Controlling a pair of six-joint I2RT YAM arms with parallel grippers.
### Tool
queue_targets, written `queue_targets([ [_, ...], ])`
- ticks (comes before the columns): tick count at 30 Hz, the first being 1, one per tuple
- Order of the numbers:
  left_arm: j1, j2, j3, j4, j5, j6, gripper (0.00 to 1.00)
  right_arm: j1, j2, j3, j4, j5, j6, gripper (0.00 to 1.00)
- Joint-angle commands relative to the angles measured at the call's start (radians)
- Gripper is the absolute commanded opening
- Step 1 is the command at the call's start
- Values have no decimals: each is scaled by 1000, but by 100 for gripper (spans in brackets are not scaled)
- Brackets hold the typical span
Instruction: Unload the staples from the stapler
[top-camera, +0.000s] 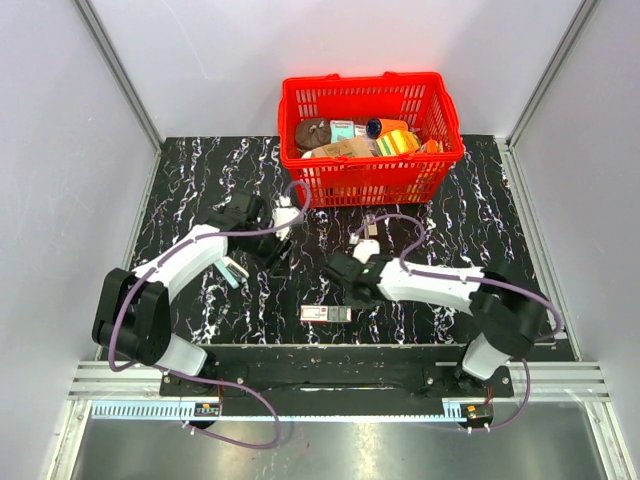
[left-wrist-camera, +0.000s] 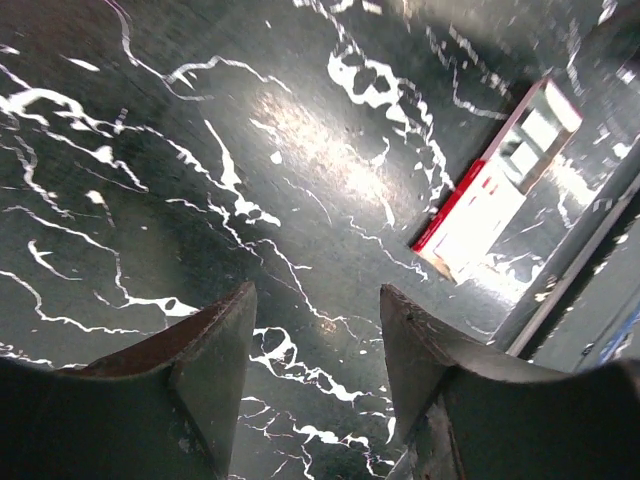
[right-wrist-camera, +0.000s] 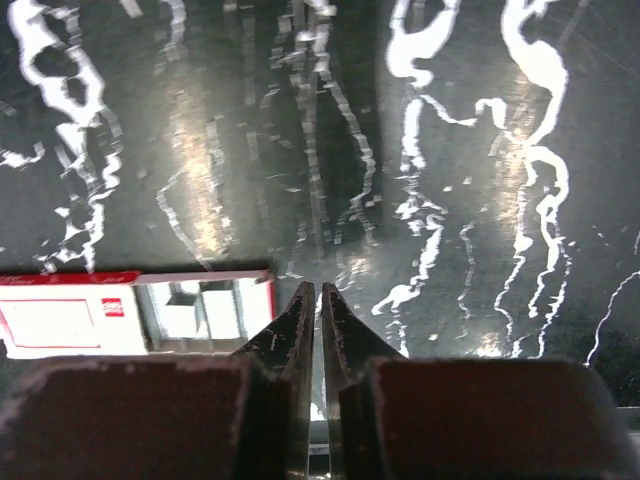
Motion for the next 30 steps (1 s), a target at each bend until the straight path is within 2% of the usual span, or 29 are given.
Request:
queue_targets([
  [1, -84, -37, -67, 70, -144, 101, 56, -91, -108, -128, 152, -174, 52, 13],
  [9, -193, -16, -145, 127, -247, 170, 56, -231, -197, -357, 452, -455, 113, 18],
  [14, -241, -10, -173, 146, -288, 201, 56, -280, -207, -443, 571, -553, 150, 18],
  [30, -445, -53, -274, 179, -392, 188, 52, -290, -223, -494, 608, -589, 189, 17],
])
